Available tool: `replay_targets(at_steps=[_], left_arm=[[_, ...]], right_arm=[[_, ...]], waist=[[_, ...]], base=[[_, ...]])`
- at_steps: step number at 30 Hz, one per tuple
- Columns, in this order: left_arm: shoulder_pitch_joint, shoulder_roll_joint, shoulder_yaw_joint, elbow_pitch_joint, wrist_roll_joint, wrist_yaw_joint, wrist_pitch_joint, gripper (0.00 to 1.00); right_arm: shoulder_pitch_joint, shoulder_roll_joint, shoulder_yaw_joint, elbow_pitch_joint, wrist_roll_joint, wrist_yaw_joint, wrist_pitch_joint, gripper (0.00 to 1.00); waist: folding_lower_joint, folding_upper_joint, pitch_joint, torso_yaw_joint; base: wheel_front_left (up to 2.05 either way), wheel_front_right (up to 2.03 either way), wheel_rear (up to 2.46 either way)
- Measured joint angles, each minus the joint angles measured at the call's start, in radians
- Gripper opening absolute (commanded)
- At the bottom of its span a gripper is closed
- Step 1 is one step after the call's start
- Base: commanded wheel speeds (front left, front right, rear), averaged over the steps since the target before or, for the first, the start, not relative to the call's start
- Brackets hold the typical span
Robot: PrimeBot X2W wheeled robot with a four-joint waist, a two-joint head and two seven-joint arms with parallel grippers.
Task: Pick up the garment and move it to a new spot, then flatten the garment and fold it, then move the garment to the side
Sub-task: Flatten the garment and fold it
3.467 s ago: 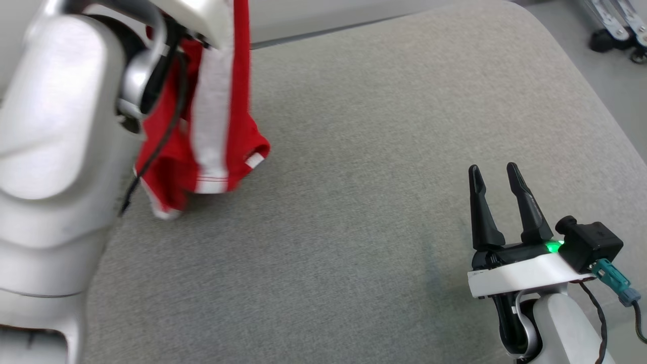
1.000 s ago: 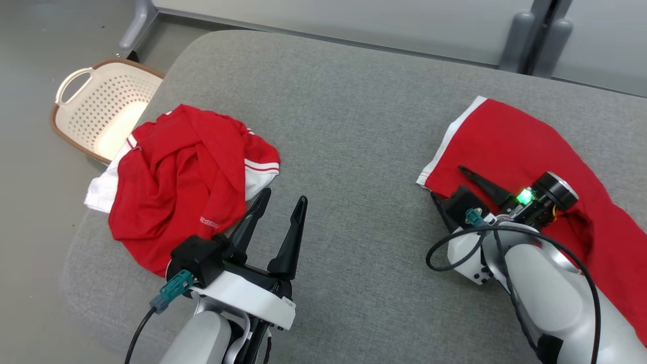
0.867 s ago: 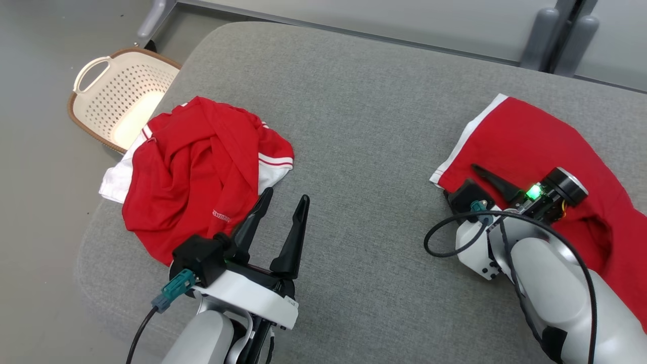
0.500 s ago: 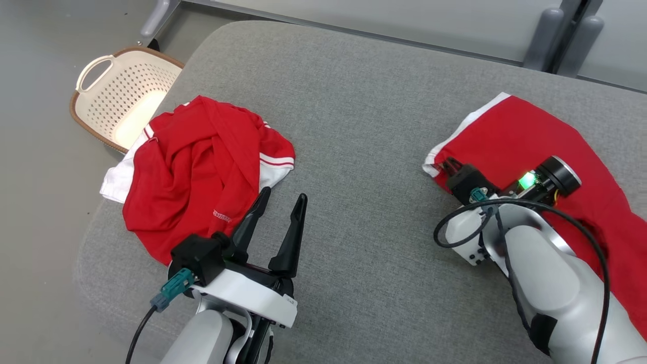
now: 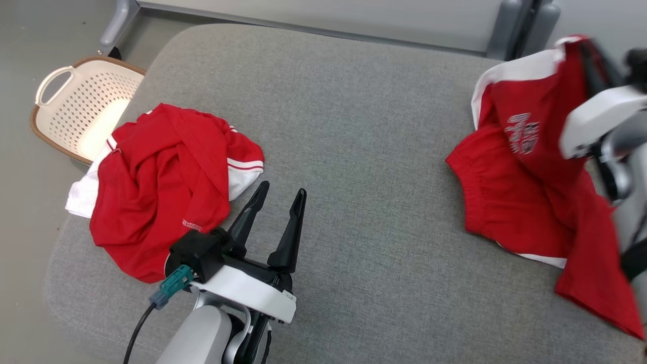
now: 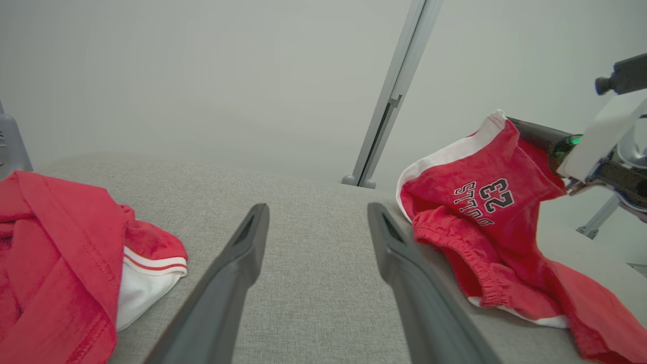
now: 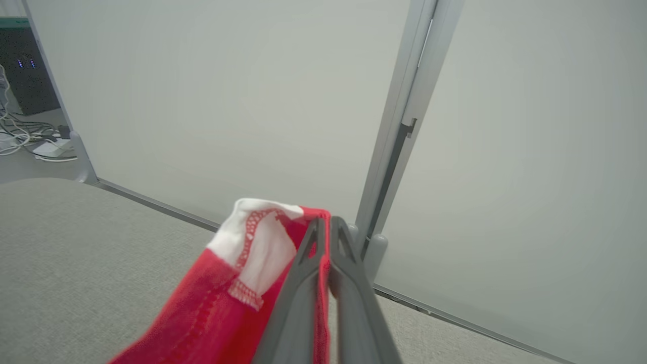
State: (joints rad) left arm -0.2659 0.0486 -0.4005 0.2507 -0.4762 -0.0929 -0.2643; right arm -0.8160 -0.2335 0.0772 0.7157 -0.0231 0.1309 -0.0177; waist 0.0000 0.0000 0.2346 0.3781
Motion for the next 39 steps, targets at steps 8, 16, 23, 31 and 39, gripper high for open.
replay_targets(at_steps=[8, 16, 23, 31, 39], left_arm=[[-0.035, 0.000, -0.017, -0.010, -0.003, -0.012, 0.000, 1.00], [-0.068, 0.000, -0.033, -0.016, -0.017, -0.013, 0.000, 1.00], [-0.070, 0.000, -0.031, -0.008, -0.015, -0.013, 0.000, 1.00], [-0.070, -0.001, -0.010, 0.004, 0.006, -0.013, 0.000, 1.00], [-0.031, -0.001, 0.028, 0.012, 0.019, -0.016, 0.000, 1.00]], right_arm=[[-0.095, -0.174, -0.187, 0.025, -0.019, 0.000, 0.030, 0.00], [-0.203, -0.258, -0.335, 0.131, -0.131, 0.000, 0.050, 1.00], [-0.230, -0.253, -0.420, 0.199, -0.249, 0.000, 0.092, 1.00], [-0.199, -0.176, -0.446, 0.231, -0.287, 0.000, -0.007, 1.00], [-0.118, -0.067, -0.332, 0.237, -0.209, 0.000, -0.184, 1.00]], waist=[[0.0000, 0.0000, 0.069, -0.008], [0.0000, 0.0000, 0.132, 0.012], [0.0001, 0.0000, 0.145, -0.003], [0.0000, 0.0000, 0.096, -0.054], [0.0000, 0.0000, -0.002, -0.121]], base=[[0.00, 0.00, 0.00], [0.00, 0.00, 0.00], [0.00, 0.00, 0.00], [0.00, 0.00, 0.00], [0.00, 0.00, 0.00]])
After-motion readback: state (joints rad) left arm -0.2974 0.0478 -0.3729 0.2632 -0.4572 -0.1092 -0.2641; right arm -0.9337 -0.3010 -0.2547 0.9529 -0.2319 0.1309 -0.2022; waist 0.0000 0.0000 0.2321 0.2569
